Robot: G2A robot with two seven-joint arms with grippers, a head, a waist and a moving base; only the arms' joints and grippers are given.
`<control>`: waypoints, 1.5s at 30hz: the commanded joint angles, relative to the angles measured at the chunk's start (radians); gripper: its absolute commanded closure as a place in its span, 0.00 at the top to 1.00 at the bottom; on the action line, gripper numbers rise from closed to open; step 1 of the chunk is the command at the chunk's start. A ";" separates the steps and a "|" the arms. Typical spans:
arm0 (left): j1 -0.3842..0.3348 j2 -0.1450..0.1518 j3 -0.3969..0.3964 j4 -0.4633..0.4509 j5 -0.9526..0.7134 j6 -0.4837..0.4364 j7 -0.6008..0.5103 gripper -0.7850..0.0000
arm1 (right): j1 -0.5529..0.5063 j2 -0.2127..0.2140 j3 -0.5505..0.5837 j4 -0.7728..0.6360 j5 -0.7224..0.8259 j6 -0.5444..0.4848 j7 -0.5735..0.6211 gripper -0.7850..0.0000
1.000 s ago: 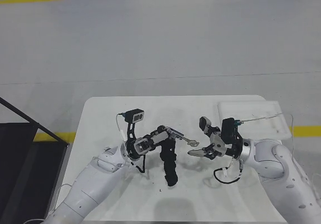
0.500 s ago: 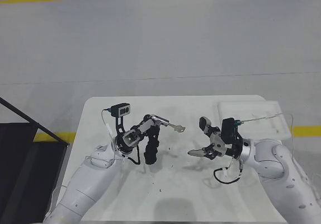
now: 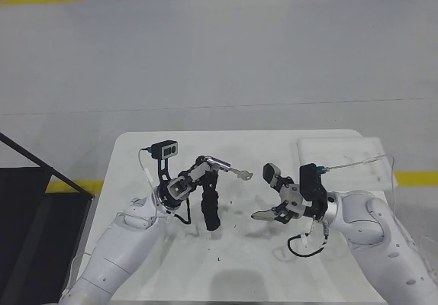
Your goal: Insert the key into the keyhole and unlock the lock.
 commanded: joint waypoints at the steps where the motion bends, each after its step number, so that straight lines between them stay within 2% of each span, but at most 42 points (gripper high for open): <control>1: -0.001 0.000 0.003 0.000 0.001 0.000 0.000 0.00 | 0.000 0.000 0.000 0.000 -0.002 0.000 0.000 1.00; 4: 0.000 0.001 -0.020 0.001 0.082 0.005 0.033 0.00 | 0.000 0.000 0.000 0.000 -0.002 0.000 0.000 1.00; 10: -0.010 -0.007 -0.049 0.061 0.320 0.001 0.128 0.00 | 0.000 0.000 0.000 0.000 -0.002 0.000 0.000 1.00; 13: -0.008 -0.015 -0.037 0.076 0.349 0.000 0.172 0.00 | 0.000 0.000 0.000 0.000 -0.002 0.000 0.000 1.00; 17: -0.009 -0.019 -0.019 0.099 0.292 0.000 0.140 0.00 | 0.000 0.000 0.000 0.000 -0.002 0.000 0.000 1.00; 22: 0.002 -0.013 -0.008 0.122 0.144 0.000 0.000 0.00 | 0.000 0.000 0.000 0.000 -0.002 0.000 0.000 1.00; 28: 0.011 -0.001 -0.011 0.120 0.075 0.011 -0.011 0.00 | -0.005 -0.001 -0.001 -0.005 -0.002 0.020 -0.014 1.00; 34: 0.011 -0.001 -0.011 0.120 0.075 0.011 -0.011 0.00 | 0.030 -0.001 -0.017 0.048 0.079 0.009 -0.015 1.00; 35: 0.011 -0.001 -0.011 0.120 0.075 0.011 -0.011 0.00 | 0.038 -0.002 -0.026 0.057 0.099 0.013 -0.012 0.49; 36: 0.011 -0.001 -0.011 0.120 0.075 0.011 -0.011 0.00 | 0.049 -0.003 -0.037 0.067 0.120 0.016 -0.004 0.43; 45: 0.011 -0.001 -0.011 0.120 0.075 0.011 -0.011 0.00 | 0.167 -0.013 -0.128 0.169 0.278 0.021 0.101 0.43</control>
